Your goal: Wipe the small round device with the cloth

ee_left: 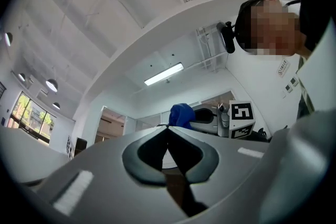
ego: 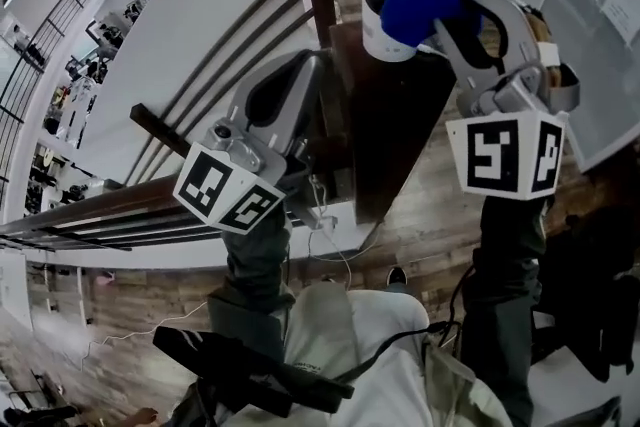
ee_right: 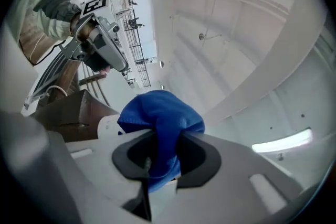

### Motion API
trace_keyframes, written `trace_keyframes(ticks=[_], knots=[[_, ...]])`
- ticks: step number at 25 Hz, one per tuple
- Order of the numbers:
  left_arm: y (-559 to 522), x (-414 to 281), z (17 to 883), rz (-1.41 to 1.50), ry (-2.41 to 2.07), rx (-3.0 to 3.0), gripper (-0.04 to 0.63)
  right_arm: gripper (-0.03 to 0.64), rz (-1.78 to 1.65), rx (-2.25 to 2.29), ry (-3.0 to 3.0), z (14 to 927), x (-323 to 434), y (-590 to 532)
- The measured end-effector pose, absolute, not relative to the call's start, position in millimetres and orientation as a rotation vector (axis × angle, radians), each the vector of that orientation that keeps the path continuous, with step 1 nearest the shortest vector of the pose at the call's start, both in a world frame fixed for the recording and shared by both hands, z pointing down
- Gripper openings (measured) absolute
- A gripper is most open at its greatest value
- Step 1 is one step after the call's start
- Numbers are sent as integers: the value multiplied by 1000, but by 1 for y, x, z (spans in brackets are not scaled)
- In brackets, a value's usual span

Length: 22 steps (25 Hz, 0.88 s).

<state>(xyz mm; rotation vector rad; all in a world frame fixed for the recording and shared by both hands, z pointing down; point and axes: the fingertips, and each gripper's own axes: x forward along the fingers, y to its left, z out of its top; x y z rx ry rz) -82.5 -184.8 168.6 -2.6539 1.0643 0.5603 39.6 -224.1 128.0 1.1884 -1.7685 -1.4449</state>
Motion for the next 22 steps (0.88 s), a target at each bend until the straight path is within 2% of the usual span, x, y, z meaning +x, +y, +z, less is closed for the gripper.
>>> trace_keyframes(ticks=[7,16,22], knots=[[-184,-86,171,582,1077,-2643,-8,83,-1536,1139,-1691,136,8,-235],[-189,-95,189,592,1126,-2639,-8,84,-1426,915,-1860,202,-1,-223],[-183,-90,185,592,1128,-2634,-8,84,-1550,1224,-2142,126,37,-234]])
